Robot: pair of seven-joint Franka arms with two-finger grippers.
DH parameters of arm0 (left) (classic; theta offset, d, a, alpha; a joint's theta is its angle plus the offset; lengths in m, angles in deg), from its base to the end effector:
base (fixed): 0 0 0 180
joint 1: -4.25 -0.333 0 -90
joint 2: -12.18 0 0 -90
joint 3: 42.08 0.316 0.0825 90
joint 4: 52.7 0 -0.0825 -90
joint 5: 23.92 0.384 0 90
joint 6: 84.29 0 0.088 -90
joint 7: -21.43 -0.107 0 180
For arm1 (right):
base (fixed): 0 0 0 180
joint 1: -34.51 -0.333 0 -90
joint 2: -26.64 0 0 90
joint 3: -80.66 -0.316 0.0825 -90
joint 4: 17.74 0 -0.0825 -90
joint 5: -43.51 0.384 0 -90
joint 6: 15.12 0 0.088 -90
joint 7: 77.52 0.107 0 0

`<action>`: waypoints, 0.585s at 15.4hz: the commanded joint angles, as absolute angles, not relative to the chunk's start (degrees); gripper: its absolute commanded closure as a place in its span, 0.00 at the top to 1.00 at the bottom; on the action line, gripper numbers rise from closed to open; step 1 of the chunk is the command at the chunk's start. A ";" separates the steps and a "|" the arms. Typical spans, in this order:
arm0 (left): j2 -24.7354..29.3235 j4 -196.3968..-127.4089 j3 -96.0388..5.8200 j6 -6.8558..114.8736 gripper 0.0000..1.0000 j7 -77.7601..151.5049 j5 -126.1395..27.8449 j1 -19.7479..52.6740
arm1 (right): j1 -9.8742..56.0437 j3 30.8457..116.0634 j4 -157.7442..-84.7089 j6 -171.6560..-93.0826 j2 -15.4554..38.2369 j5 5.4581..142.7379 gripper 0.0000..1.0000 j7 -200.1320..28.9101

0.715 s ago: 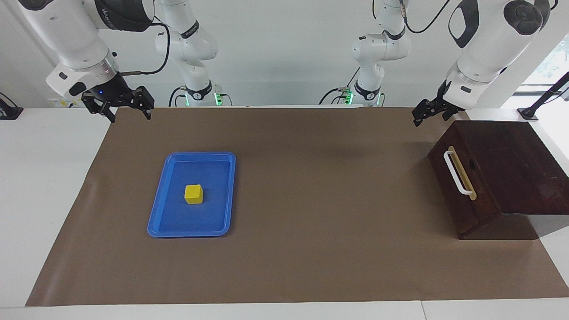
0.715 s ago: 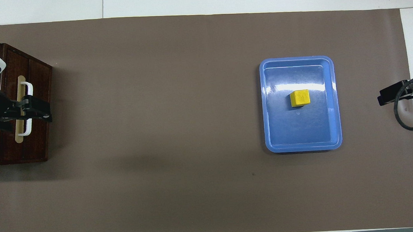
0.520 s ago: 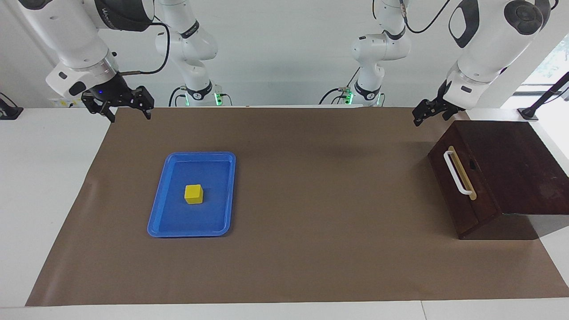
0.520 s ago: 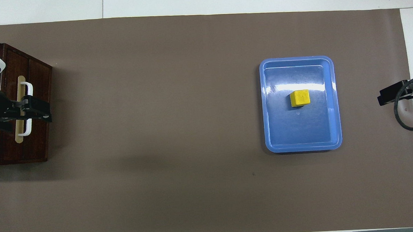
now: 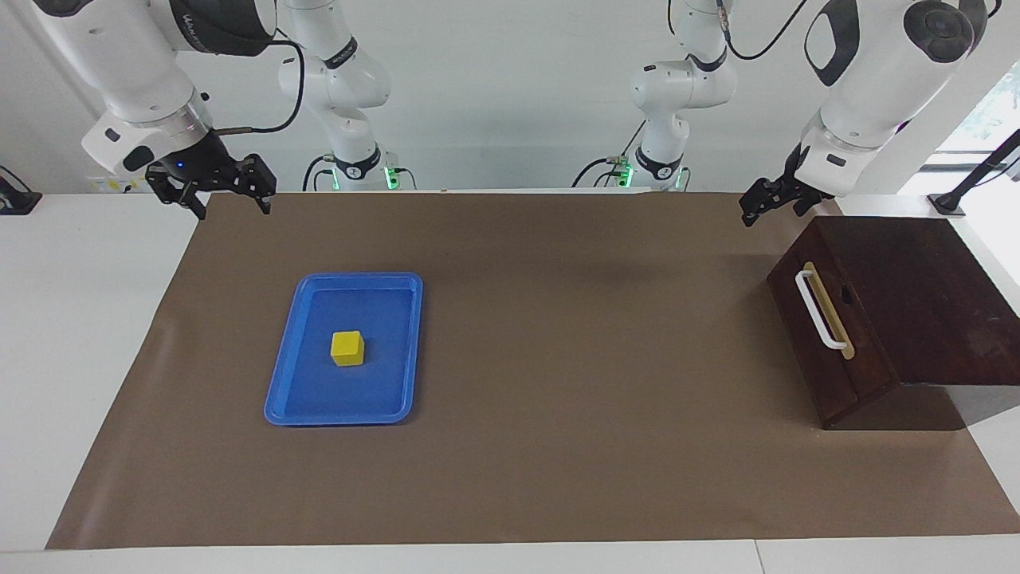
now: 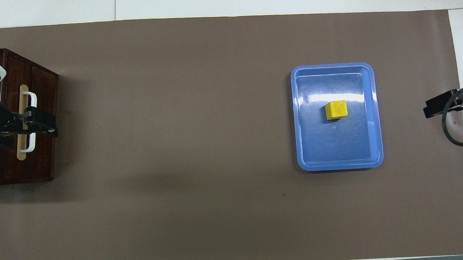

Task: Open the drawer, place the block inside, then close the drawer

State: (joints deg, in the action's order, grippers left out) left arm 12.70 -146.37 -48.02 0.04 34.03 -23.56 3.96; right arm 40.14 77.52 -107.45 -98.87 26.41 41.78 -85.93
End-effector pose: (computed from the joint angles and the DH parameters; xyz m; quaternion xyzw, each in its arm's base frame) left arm 0.5356 -0.0525 0.5918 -0.9952 -0.0605 0.0754 0.0158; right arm 0.5430 -0.0272 0.6158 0.9971 0.0507 -0.0552 0.0098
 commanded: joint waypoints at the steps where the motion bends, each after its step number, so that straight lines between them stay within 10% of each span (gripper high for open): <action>1: 13.32 -146.22 -47.79 -0.70 1.00 34.00 -22.78 4.25 | 40.93 77.23 -109.13 -99.32 27.35 41.40 1.00 -85.45; 9: 13.67 -149.46 -48.23 8.59 1.00 32.77 -16.92 5.13 | 44.79 77.40 -124.95 -110.13 27.63 55.09 1.00 -58.84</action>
